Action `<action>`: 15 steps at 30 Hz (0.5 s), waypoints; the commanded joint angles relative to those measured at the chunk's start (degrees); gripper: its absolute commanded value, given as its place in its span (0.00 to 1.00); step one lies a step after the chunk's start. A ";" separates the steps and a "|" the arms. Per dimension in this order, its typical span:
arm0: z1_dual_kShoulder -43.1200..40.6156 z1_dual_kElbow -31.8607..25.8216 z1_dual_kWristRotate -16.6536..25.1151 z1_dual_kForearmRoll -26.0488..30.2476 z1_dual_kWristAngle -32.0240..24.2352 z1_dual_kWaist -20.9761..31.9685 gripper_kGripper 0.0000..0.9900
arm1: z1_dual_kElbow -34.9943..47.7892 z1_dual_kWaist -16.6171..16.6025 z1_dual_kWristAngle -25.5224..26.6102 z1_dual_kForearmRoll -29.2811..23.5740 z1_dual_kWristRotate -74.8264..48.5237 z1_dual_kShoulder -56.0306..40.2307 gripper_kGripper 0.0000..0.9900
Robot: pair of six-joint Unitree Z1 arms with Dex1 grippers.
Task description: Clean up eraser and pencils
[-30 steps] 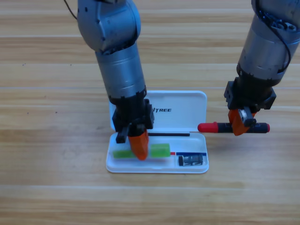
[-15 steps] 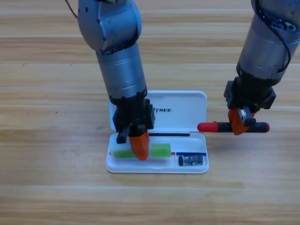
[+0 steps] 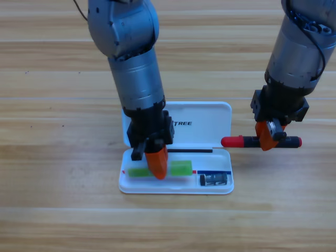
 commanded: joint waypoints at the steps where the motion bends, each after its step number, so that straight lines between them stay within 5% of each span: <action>1: 3.93 -0.48 -1.53 0.13 -1.09 -1.70 0.41 | -0.31 1.67 -1.07 0.58 0.61 3.71 0.00; 2: 3.93 -0.40 -1.62 0.13 -1.00 -1.70 0.74 | -0.40 1.67 -1.07 0.58 0.61 3.71 0.00; 3: 3.93 -0.40 -1.70 0.13 -1.09 -1.70 0.94 | -0.40 1.67 -1.07 0.58 0.61 3.71 0.00; 4: 3.93 -0.31 -1.79 0.13 -1.00 -1.70 0.99 | -0.40 1.67 -1.07 0.58 0.61 3.71 0.00; 15: 4.02 -0.31 -2.23 0.21 -0.83 -1.87 0.99 | -1.63 2.38 -1.42 0.58 1.05 4.07 0.00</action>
